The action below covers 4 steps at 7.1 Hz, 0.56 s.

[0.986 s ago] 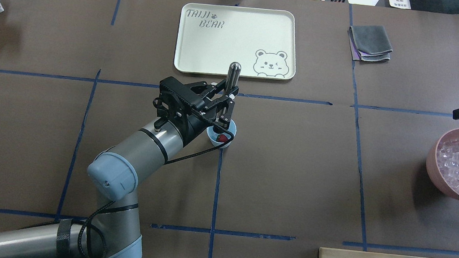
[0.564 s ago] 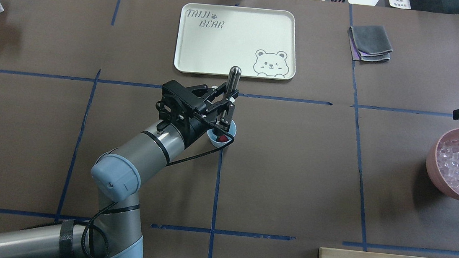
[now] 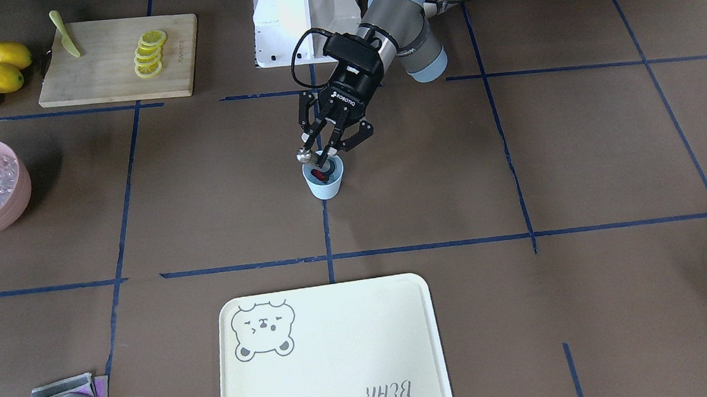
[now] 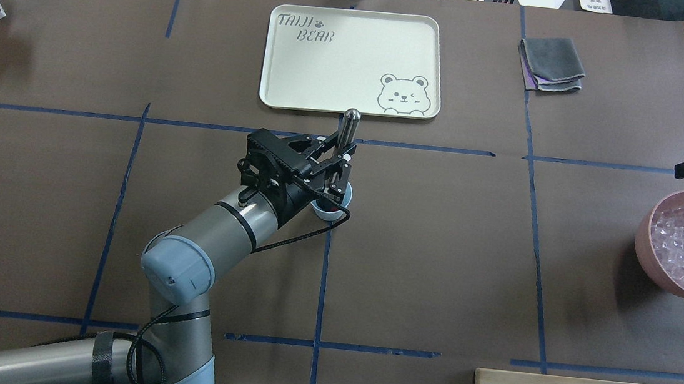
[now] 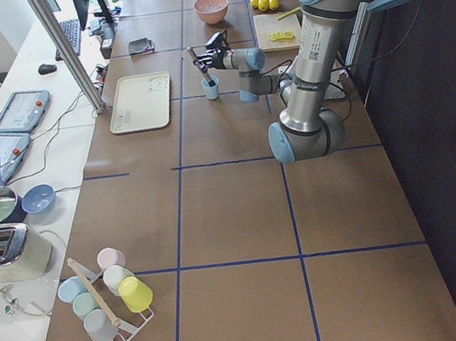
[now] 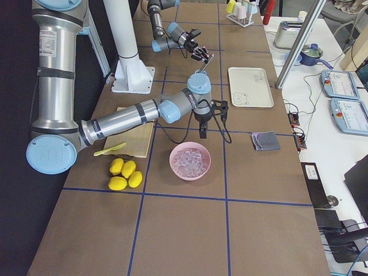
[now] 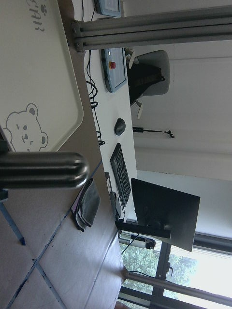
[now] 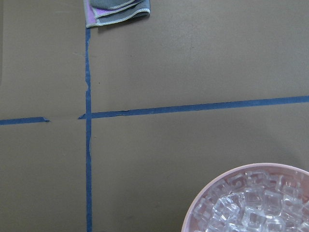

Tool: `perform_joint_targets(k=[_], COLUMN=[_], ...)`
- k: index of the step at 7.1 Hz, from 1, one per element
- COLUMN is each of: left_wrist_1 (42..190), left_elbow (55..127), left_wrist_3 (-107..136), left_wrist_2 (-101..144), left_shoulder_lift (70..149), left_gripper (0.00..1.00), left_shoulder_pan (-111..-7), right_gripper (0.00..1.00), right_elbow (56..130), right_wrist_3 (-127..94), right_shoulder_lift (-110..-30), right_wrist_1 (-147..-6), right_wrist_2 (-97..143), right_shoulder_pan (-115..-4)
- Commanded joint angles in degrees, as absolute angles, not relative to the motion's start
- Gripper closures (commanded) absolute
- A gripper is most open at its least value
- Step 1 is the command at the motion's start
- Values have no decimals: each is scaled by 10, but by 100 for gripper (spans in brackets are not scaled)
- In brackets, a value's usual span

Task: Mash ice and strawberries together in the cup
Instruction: 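Press the metal rod down into the cup to mash the contents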

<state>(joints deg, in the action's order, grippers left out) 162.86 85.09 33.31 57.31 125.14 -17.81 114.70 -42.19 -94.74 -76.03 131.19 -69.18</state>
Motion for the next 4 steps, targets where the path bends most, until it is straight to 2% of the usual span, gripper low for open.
perform_joint_targets(k=[1, 4], left_wrist_1=[1629, 1627], left_elbow=[851, 862], left_wrist_3=[333, 330], left_wrist_2=[573, 575], left_shoulder_lift=[1251, 1268], left_gripper=[94, 98], left_shoulder_pan=[-178, -178], right_gripper=[0, 0], right_elbow=[1147, 1146], right_wrist_3=[-422, -422], right_shoulder_lift=[-947, -947], right_wrist_1=[-760, -760], right_wrist_2=[1311, 1311], right_shoulder_pan=[-692, -692])
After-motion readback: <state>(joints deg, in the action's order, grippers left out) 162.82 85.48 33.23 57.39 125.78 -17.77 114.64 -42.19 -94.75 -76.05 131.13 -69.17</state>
